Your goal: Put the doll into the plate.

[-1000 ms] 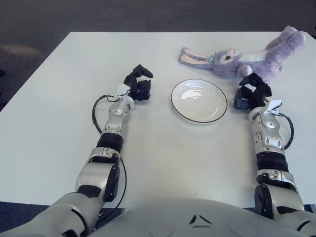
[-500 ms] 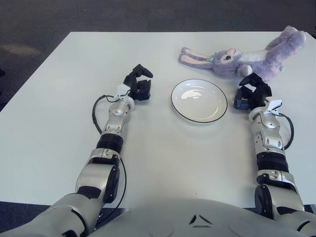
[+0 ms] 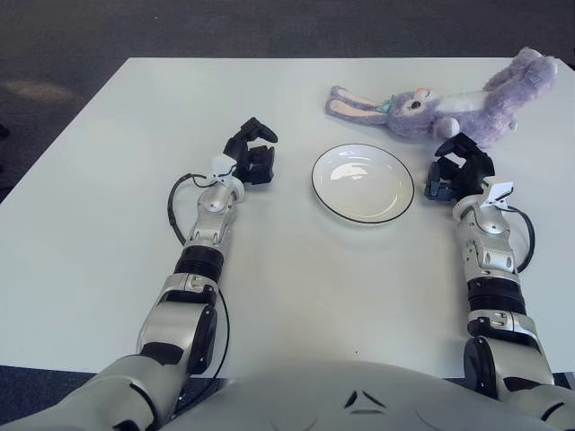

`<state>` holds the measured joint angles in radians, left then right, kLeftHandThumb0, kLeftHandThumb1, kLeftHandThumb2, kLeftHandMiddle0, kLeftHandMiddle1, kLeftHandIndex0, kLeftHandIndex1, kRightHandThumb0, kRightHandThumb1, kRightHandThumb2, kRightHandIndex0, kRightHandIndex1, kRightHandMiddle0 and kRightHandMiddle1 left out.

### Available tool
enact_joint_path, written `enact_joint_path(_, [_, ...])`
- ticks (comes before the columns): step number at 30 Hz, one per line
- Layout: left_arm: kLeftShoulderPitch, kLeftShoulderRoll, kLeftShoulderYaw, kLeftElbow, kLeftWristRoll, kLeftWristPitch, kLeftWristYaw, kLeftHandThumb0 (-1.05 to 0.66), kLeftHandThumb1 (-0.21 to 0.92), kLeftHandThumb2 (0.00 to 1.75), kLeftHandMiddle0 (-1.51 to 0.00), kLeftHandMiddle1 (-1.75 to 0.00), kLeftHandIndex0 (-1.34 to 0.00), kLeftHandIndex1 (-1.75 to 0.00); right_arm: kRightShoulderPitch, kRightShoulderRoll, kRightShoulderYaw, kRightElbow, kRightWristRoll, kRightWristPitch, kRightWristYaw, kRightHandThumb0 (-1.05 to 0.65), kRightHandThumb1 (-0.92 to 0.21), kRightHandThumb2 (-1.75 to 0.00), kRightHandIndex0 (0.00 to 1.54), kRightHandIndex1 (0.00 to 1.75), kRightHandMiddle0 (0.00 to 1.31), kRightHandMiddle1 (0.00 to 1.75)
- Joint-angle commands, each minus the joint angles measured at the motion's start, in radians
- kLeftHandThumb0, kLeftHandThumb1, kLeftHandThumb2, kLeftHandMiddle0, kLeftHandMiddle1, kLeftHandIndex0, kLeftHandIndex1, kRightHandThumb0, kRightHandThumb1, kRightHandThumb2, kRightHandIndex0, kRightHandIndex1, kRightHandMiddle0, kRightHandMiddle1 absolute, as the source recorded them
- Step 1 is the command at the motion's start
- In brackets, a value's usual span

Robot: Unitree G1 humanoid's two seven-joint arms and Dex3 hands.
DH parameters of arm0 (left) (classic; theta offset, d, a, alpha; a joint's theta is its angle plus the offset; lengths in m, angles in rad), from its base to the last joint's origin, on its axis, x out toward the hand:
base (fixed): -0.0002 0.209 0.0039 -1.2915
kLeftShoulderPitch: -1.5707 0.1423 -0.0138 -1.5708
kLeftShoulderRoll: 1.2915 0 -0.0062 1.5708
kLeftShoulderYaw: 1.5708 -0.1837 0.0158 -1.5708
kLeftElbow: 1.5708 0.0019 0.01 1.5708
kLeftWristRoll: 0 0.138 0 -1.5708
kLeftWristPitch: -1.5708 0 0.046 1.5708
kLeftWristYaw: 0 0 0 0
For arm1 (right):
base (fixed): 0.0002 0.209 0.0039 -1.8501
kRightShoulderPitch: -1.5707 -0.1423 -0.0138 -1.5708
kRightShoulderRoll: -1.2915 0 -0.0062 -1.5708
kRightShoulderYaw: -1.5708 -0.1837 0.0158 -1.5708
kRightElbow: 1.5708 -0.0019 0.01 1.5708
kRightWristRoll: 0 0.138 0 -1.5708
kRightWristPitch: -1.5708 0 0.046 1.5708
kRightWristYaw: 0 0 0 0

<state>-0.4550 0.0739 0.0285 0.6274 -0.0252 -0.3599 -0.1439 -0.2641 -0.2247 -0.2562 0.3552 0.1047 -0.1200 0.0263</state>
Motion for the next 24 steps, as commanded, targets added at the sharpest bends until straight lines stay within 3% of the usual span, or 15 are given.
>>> enact_joint_path(1, [0.092, -0.006, -0.008, 0.036, 0.012, 0.020, 0.005, -0.44, 0.44, 1.16, -1.06, -1.75, -0.52, -1.75, 0.147, 0.037, -0.002, 0.059, 0.003, 0.007, -0.001, -0.01, 0.05, -1.73, 0.90, 1.75, 0.66, 1.71])
enact_joint_path(24, [0.079, -0.006, -0.010, 0.061, 0.004, 0.011, -0.006, -0.44, 0.45, 1.15, -1.06, -1.75, -0.51, -1.75, 0.128, 0.036, -0.011, 0.094, 0.018, -0.012, 0.015, -0.01, 0.05, -1.73, 0.90, 1.75, 0.67, 1.71])
